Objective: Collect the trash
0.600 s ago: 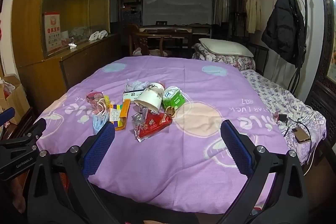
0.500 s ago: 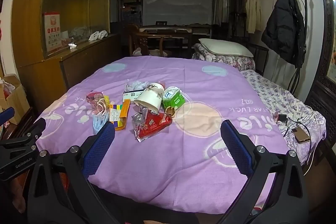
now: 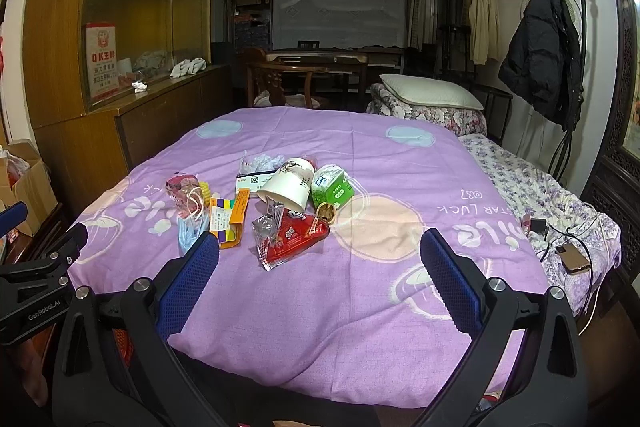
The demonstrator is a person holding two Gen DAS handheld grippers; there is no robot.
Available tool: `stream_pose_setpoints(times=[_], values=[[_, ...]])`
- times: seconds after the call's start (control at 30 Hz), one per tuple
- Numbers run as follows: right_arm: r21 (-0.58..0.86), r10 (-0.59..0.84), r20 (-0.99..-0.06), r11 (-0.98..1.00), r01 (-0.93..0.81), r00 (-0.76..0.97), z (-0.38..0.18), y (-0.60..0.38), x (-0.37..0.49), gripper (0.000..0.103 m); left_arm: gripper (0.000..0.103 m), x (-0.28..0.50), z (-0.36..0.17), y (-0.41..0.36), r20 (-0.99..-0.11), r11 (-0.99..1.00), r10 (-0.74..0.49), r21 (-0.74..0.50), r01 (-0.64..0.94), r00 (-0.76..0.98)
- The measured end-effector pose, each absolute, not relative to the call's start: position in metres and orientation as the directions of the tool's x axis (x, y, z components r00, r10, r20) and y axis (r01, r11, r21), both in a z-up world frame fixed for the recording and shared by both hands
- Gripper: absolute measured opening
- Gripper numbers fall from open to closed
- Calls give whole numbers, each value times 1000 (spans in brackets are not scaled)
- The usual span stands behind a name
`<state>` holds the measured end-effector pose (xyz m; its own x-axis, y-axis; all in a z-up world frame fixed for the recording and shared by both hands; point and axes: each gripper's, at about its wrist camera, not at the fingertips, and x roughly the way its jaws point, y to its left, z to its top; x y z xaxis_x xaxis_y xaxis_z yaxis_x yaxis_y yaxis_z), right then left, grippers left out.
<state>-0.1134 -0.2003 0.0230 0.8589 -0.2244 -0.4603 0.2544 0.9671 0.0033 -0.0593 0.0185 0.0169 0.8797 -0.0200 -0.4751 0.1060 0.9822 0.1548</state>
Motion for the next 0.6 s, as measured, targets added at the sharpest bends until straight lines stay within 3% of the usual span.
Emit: stream_pose_setpoints(times=[0.6], values=[[2, -222, -462, 968, 252, 858, 24, -199, -119, 96, 97, -60, 18, 16, -475, 982, -20, 154, 106, 880]])
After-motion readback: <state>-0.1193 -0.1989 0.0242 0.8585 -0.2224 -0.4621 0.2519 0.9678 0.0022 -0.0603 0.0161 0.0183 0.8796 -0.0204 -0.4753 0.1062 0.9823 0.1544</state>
